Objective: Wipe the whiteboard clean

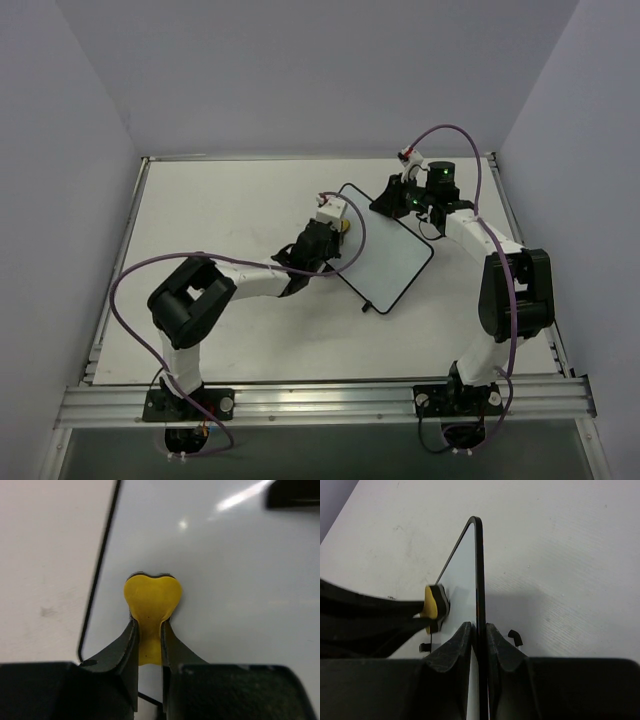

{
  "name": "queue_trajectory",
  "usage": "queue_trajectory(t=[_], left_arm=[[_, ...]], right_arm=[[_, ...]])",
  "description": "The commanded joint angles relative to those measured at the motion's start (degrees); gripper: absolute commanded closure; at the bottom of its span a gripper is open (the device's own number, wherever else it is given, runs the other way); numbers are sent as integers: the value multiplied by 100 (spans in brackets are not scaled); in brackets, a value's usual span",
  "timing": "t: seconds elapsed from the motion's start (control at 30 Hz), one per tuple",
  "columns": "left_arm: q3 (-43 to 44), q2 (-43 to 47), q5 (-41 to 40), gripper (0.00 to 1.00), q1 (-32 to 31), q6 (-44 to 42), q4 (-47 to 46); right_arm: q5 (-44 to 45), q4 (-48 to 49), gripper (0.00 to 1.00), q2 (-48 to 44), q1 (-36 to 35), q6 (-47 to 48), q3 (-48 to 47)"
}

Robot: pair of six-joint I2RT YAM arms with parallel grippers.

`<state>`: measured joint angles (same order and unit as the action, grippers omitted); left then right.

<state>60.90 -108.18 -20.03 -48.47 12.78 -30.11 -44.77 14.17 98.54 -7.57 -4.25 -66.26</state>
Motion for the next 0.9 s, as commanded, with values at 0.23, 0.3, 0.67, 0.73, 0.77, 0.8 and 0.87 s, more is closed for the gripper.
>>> queue_trajectory(t=[0.23,0.3,0.67,0.73,0.77,0.8,0.87], left_arm=[[-140,210,263,98,628,-65,40],[-193,201,254,98,576,-65,-30],[-158,69,96,98,-346,-205,-329],[-79,52,0,98,-531,-240,-347],[-44,34,8,98,-610,-249,-338],[-17,17,-1,98,-768,-258,-347],[114,-1,-44,98,-909,-311,-329]], right_arm=[[-269,-275,100,-178,-192,91,131],[-277,-284,100,-186,-192,91,122],[-269,-292,100,-195,-192,91,131],[-260,-293,100,-195,-192,91,122],[-260,-292,100,-178,-201,91,131],[-260,-292,100,-186,-201,91,122],[-251,-301,100,-177,-201,91,131]])
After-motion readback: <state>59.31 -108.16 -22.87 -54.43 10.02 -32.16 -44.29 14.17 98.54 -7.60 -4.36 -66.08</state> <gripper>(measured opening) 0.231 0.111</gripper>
